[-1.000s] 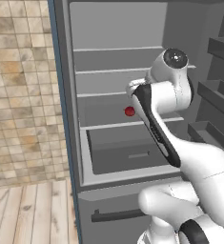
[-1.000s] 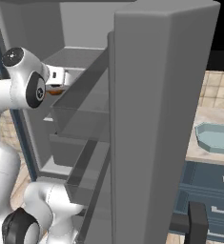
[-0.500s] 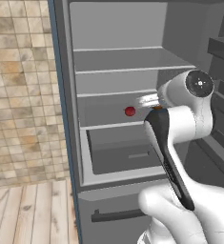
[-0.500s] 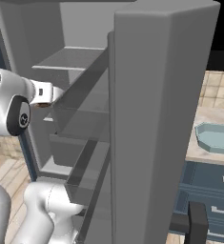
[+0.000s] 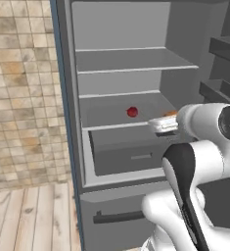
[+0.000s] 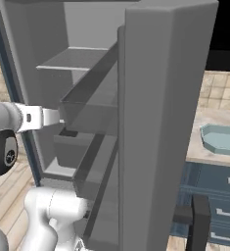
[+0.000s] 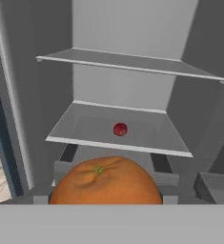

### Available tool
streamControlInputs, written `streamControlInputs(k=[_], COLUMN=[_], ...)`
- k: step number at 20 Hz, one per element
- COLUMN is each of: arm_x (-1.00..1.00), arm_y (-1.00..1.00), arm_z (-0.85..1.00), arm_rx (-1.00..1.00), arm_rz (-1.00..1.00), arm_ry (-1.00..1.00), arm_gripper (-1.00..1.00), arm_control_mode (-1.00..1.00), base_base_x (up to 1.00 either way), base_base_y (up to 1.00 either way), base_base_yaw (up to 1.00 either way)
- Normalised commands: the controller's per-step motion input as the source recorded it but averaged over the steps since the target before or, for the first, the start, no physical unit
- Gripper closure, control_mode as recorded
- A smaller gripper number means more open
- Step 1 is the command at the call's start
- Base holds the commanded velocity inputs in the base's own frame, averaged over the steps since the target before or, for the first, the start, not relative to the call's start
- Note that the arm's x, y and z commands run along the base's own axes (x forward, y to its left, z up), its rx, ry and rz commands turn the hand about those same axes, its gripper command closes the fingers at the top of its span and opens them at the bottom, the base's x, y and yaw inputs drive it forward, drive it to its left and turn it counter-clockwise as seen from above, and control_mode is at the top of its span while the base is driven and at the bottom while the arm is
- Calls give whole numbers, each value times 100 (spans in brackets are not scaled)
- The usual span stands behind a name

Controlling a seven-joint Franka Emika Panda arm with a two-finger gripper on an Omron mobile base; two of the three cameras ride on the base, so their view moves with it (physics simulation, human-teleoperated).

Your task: Pick the tangerine and pear from the fridge and place them inside the tupperware on the counter.

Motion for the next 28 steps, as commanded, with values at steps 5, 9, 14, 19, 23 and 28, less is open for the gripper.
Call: streamControlInputs(k=[5,9,14,19,23,28], arm_x=[0,0,0,0,0,0], arm_y=[0,0,0,0,0,0], arm_z=[0,0,0,0,0,0], arm_rx=[0,0,0,0,0,0], arm_rz=[0,0,0,0,0,0], arm_ry=[0,0,0,0,0,0], arm_gripper=[100,100,100,100,100,100], arm_control_mode=[100,100,100,100,100,100], base_base_x=[-96,-90,-98,-100,-97,-80], base_base_y=[0,1,1,-8,-51,-74], base_base_yaw=[4,5,5,1,0,0])
